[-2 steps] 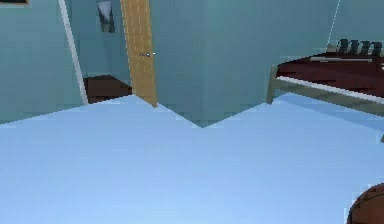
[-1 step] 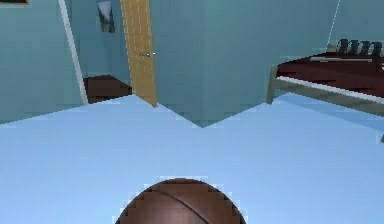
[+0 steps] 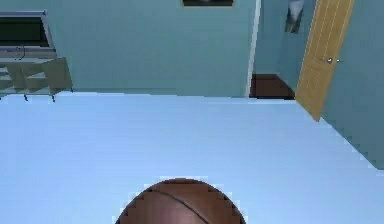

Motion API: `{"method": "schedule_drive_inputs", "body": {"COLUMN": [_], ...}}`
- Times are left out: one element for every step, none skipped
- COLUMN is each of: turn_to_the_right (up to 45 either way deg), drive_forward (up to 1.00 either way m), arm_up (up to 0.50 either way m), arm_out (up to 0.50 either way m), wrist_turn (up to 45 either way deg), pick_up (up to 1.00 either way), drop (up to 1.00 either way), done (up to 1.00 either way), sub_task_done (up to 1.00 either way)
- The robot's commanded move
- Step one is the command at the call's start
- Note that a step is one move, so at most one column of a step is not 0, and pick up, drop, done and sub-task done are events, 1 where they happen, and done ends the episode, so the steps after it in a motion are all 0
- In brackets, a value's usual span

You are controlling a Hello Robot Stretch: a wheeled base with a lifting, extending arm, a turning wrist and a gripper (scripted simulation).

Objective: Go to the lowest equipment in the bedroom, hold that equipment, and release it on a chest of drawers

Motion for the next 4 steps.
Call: {"method": "schedule_drive_inputs", "body": {"turn_to_the_right": [-45.0,-45.0,-12.0,0.0], "drive_forward": [0.0,0.0,0.0,1.0], "arm_up": [0.0,0.0,0.0,0.0], "arm_out": [0.0,0.0,0.0,0.0], "wrist_turn": [0.0,0.0,0.0,0.0], "pick_up": [0.0,0.0,0.0,0.0], "drop": [0.0,0.0,0.0,0.0], "done": [0.0,0.0,0.0,0.0], "sub_task_done": [0.0,0.0,0.0,0.0]}}
